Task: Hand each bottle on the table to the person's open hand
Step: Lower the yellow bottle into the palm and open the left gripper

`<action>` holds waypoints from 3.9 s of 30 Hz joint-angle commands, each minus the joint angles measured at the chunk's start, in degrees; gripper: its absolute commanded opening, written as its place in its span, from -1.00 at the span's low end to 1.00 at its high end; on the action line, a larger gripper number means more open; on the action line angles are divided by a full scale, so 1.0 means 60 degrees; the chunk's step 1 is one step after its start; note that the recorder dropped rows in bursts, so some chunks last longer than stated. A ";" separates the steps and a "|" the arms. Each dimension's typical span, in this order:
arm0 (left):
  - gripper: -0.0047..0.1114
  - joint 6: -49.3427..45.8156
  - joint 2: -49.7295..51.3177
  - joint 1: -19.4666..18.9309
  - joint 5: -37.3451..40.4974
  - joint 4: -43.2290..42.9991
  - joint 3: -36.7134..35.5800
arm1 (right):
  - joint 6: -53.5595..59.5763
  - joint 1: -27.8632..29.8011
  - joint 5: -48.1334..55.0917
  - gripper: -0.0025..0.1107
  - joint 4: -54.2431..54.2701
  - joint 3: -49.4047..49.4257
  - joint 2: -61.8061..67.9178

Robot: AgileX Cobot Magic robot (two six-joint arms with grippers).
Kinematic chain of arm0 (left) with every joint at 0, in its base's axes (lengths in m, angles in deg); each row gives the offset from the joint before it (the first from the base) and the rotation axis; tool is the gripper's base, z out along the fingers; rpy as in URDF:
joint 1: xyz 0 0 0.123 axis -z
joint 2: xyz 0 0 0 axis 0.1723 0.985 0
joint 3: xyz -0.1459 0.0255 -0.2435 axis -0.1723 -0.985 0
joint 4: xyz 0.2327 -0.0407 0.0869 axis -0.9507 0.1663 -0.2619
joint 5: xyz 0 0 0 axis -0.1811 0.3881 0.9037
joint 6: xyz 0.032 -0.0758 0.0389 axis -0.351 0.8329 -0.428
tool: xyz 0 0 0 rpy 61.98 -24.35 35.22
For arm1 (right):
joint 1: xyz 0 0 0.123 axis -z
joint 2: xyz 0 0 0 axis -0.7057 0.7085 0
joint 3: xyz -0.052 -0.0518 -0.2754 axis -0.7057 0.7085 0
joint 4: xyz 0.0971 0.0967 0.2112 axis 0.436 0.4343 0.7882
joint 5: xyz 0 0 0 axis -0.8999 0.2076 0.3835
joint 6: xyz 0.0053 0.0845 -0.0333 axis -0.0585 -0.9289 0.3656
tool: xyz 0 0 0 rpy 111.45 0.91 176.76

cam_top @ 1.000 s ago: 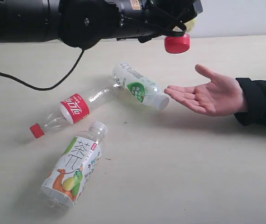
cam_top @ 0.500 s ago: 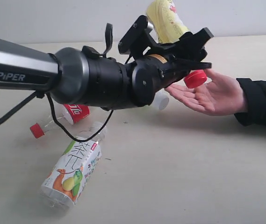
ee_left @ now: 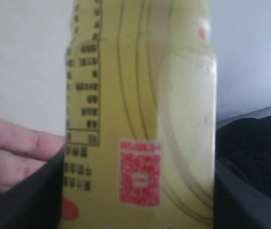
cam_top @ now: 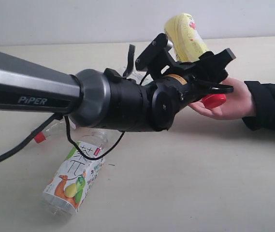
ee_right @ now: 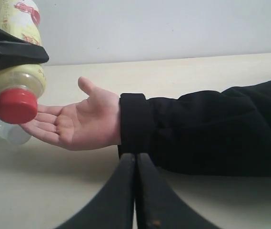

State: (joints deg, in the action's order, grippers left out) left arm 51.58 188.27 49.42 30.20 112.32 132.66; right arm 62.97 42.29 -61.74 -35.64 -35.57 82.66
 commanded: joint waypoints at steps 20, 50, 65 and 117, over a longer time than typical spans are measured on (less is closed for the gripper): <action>-0.89 0.0095 0.0302 0.0289 0.0625 -0.0042 0.0156 | 0.0011 -0.0012 -0.0056 -0.96 0.0006 -0.0044 0.0033; -0.40 0.0331 0.1111 0.0108 0.1839 -0.0064 0.1349 | 0.0028 -0.0012 -0.0085 -0.96 -0.0009 -0.0044 0.0033; -0.35 0.0315 0.1224 0.0108 0.2682 -0.0064 0.1349 | 0.0024 -0.0012 -0.0068 -0.96 -0.0009 -0.0044 0.0033; 0.39 -0.1529 -0.0067 -0.0763 0.6280 -0.0629 0.1349 | 0.0005 -0.0012 -0.0068 -0.96 0.0009 -0.0044 0.0033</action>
State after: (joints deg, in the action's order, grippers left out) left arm 44.32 189.85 45.13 66.90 109.32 140.63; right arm 62.97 42.29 -61.75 -35.64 -35.57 82.66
